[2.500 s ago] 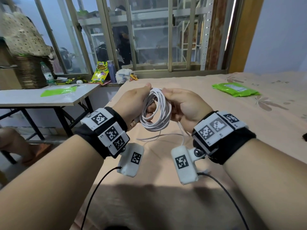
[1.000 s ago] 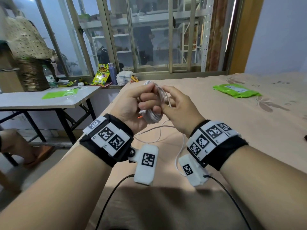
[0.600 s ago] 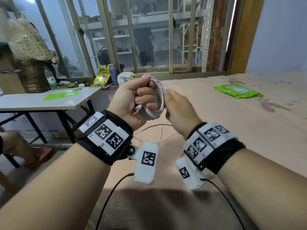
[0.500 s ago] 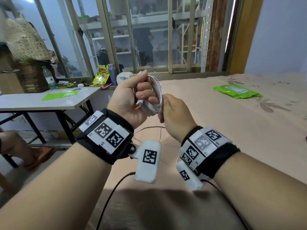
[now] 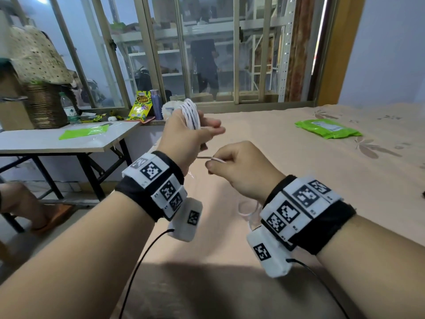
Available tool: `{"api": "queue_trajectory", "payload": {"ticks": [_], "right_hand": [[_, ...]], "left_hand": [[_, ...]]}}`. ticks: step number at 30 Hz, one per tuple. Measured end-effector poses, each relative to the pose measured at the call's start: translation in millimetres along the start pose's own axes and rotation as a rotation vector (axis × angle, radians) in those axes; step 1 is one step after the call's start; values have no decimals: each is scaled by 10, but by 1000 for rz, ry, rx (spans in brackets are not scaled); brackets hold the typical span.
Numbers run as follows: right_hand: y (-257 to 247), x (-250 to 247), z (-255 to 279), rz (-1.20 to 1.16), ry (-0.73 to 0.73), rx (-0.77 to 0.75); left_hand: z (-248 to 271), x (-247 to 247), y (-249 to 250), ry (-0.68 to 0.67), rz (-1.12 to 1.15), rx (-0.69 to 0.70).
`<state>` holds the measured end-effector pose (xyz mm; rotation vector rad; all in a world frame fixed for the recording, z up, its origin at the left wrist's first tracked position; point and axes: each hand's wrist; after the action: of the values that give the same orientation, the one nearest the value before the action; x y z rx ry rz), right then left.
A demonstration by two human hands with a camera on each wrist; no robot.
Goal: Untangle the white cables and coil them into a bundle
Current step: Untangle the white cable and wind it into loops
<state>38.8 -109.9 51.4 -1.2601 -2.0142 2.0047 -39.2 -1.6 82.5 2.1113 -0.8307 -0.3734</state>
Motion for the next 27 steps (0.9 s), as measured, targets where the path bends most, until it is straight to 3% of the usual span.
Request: {"api": "queue_trajectory", "payload": {"ticks": [4,6,10,17,21,27], "right_hand": [[10,-134,-49,-9,56,-42],[26,-165,-58,44,109,-66],[2,-191,-36,-1,173,-129],[-19,-301,-108,-101,300,-169],[-18,-301,-179,-250,270,-163],[2,-237,-263,-583,197,-44]], "left_hand": [[128,-19,-52,-203,-313,-43],[156,-24,-67,-266,-357,-90],[169,-48,-69,-342,-175,-188],[167,-46,-63,-604,-14,-261],[155,-84,-89,-622,226,-250],[129,-47,-60,-608,323,-285]]}}
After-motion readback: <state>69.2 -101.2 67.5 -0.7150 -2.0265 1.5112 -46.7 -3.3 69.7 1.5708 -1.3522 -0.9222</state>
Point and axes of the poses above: each hand's wrist, its own z-axis away from the middle knuckle, its own x-axis out of the palm, y = z × x, and after that the axes turned 14 degrees about x, right-handed
